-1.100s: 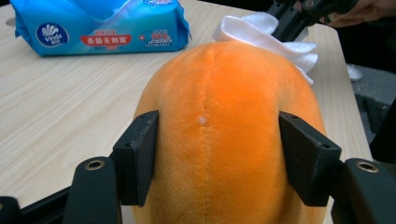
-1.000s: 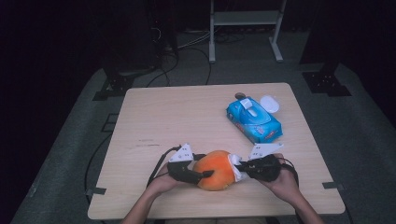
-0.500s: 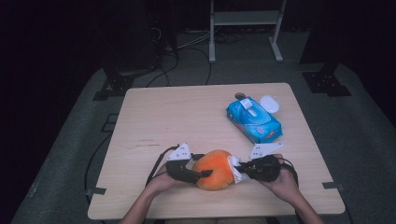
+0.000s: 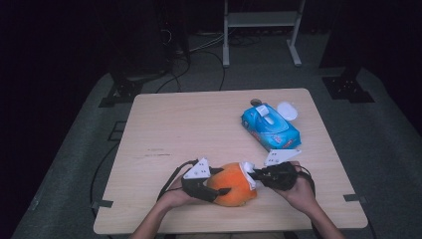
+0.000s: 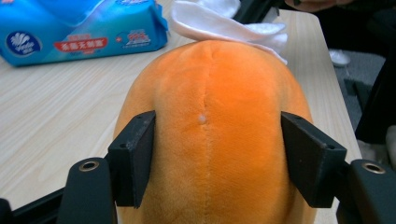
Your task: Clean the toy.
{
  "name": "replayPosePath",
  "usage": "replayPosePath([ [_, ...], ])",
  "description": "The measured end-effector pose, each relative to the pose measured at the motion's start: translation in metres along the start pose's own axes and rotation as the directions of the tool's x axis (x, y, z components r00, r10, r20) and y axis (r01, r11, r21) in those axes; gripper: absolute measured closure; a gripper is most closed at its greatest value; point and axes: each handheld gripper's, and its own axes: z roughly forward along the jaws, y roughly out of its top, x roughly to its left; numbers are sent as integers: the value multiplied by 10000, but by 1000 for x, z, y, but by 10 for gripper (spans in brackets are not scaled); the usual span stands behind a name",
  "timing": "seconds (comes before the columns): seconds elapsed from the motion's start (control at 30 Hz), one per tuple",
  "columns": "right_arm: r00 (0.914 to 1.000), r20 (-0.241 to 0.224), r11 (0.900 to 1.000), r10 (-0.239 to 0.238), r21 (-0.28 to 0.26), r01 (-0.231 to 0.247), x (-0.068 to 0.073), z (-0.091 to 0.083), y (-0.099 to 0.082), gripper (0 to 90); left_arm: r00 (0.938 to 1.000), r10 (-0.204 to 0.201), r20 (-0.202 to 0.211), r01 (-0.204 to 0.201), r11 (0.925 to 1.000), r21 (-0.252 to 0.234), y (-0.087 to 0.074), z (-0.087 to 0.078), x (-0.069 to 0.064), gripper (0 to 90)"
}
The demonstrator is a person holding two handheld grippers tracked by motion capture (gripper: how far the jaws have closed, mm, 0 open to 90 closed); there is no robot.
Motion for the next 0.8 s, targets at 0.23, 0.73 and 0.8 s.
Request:
replayPosePath([
  [0.23,9998,-99,9995,157,271,-154,-3,2,-7,844,9963,-863,50,864,9960,-233,-9,-9,15,319],
  [0.73,9988,-256,9989,420,206,-415,-6,-1,-10,843,9997,235,105,-232,9994,-269,-3,-3,-1,318],
  [0.8,9979,-280,9982,578,142,-574,-8,-1,-10,843,9983,538,205,-532,9982,-293,-2,-1,-5,317],
])
